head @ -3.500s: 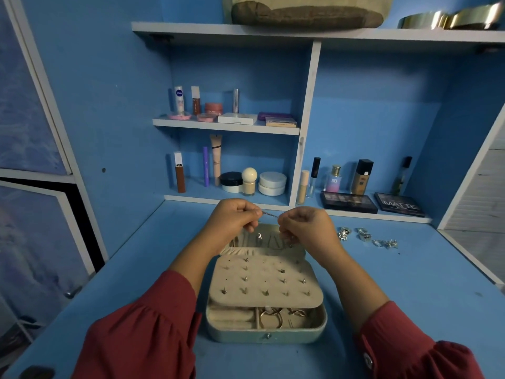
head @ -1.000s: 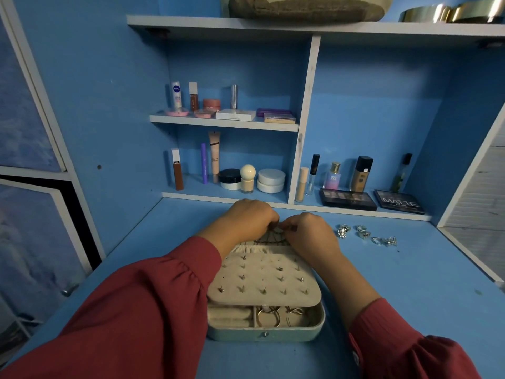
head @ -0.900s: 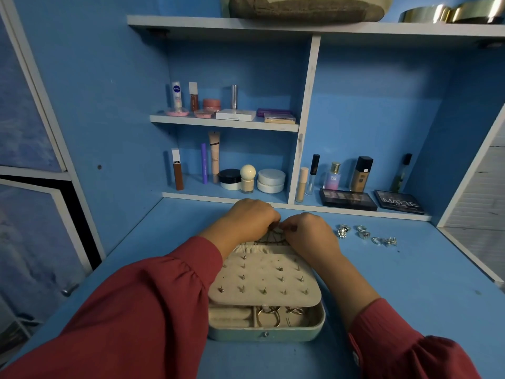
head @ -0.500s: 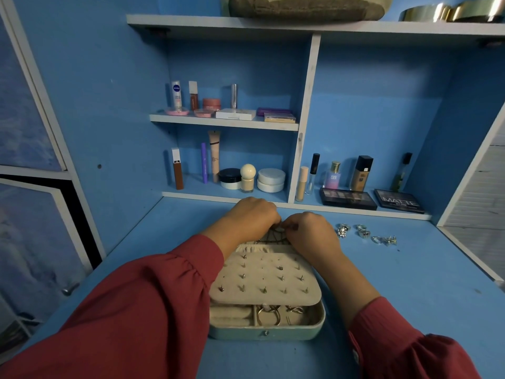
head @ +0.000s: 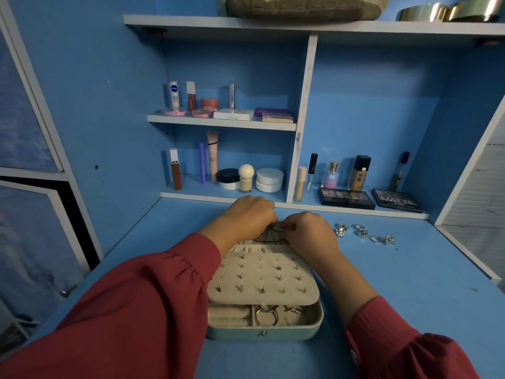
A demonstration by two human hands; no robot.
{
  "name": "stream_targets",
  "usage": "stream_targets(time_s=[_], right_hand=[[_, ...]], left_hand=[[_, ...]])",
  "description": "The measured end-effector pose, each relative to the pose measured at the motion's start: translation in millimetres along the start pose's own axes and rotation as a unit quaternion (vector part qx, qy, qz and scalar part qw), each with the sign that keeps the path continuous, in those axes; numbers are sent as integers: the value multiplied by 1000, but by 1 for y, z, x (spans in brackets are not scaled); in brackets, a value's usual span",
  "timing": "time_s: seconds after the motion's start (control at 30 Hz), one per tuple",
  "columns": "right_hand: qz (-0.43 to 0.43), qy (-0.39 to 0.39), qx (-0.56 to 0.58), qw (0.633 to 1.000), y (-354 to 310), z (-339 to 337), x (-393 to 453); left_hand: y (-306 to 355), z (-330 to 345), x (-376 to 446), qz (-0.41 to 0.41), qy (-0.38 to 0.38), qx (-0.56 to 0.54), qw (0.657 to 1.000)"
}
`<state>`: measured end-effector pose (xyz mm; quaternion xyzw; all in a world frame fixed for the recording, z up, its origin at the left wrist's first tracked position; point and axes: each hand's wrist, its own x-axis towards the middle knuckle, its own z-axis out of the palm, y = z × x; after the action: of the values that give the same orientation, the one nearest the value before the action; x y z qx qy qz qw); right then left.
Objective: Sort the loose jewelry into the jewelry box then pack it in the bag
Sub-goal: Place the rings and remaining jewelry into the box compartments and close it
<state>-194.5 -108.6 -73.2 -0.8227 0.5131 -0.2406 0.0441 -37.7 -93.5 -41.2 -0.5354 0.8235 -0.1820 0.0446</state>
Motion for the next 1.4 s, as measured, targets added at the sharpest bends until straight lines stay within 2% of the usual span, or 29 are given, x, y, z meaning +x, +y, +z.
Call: stream_targets(time_s=[0.37,0.43,0.6,0.8,0.87,0.97,1.13,1.4], right_hand=[[-6,1,-3,1000,-1,-2,-2],[-6,0,-7,1000,-1,-2,-2],[-13,-4,-12,1000,-1,-3,-2],[-26,1,-26,999,-2,-5,-2],[-32,2,-39,999,-2,-5,-2],[-43,5,-49,998,-2,-4,-2],[-53,-10,-62,997,-1,-4,-2],[-71,-35,-75,994,-1,-2,-1]], left_hand=[[0,3,-5,-41,12,8,999],[-1,5,-7,-26,45,17,998],[-2,2,-11,5,59,87,994],[1,-6,-15,13,72,65,995],[-3,-5,-14,24,80,114,990],[-1,-1,-15,28,53,147,987],[1,-3,-16,28,62,96,993],[4,-1,-13,-47,22,-17,999]])
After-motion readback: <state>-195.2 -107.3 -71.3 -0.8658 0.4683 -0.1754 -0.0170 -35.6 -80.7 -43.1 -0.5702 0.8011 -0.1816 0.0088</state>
